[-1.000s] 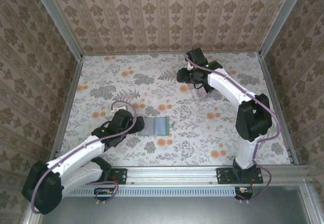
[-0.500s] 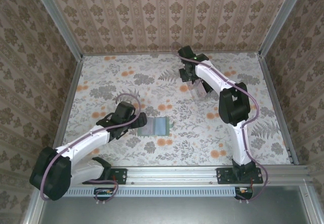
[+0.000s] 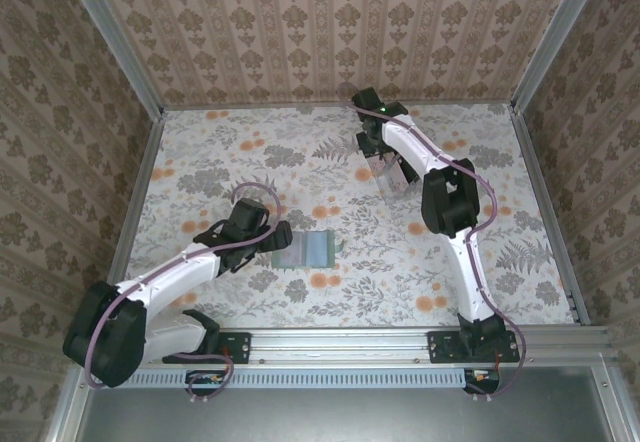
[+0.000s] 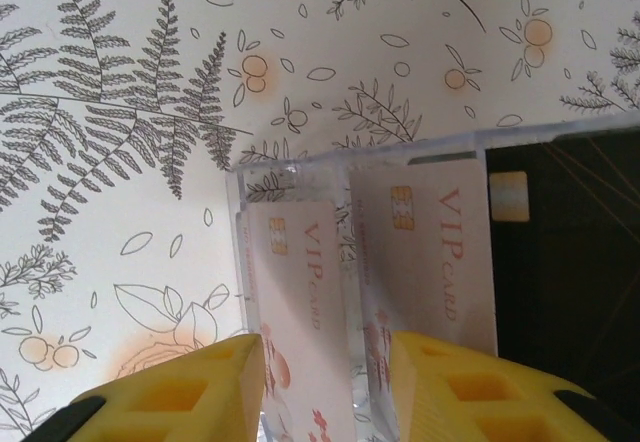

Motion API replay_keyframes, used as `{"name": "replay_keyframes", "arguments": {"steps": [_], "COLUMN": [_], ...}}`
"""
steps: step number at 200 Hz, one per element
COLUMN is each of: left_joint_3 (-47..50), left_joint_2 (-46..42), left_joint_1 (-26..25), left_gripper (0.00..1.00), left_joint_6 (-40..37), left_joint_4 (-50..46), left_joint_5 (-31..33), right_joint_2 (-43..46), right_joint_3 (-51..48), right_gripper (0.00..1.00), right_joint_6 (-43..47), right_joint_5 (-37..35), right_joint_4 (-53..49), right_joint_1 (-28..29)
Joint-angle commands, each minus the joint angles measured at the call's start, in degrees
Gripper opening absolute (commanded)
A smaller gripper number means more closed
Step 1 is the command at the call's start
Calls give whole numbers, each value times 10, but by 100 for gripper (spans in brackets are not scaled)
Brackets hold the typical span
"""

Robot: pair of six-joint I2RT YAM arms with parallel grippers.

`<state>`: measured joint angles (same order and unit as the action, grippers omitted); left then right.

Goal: Put the credit cards into the card holder

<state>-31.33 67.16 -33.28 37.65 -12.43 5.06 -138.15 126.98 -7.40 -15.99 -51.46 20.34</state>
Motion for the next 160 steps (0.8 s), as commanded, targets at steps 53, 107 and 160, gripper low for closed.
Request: {"name": "replay_keyframes", "arguments": {"steps": [53, 107, 160], "left_joint_3": [-13, -13, -12], "left_joint_2": [11, 14, 19], "left_joint_1": [6, 6, 6], "left_gripper": [100, 100, 100], "left_joint_6": [-9, -9, -9], "left_joint_4": [14, 18, 21], "left_joint_5": [-8, -7, -10], "right_joint_2": [-34, -18, -7], "right_joint_3": [30, 12, 11], "right_gripper": [39, 34, 27], "right_joint_6": [12, 11, 8], "right_joint_5": [12, 21, 27], "right_joint_4": [-44, -36, -31], "right_joint_1": [-2, -2, -3]}}
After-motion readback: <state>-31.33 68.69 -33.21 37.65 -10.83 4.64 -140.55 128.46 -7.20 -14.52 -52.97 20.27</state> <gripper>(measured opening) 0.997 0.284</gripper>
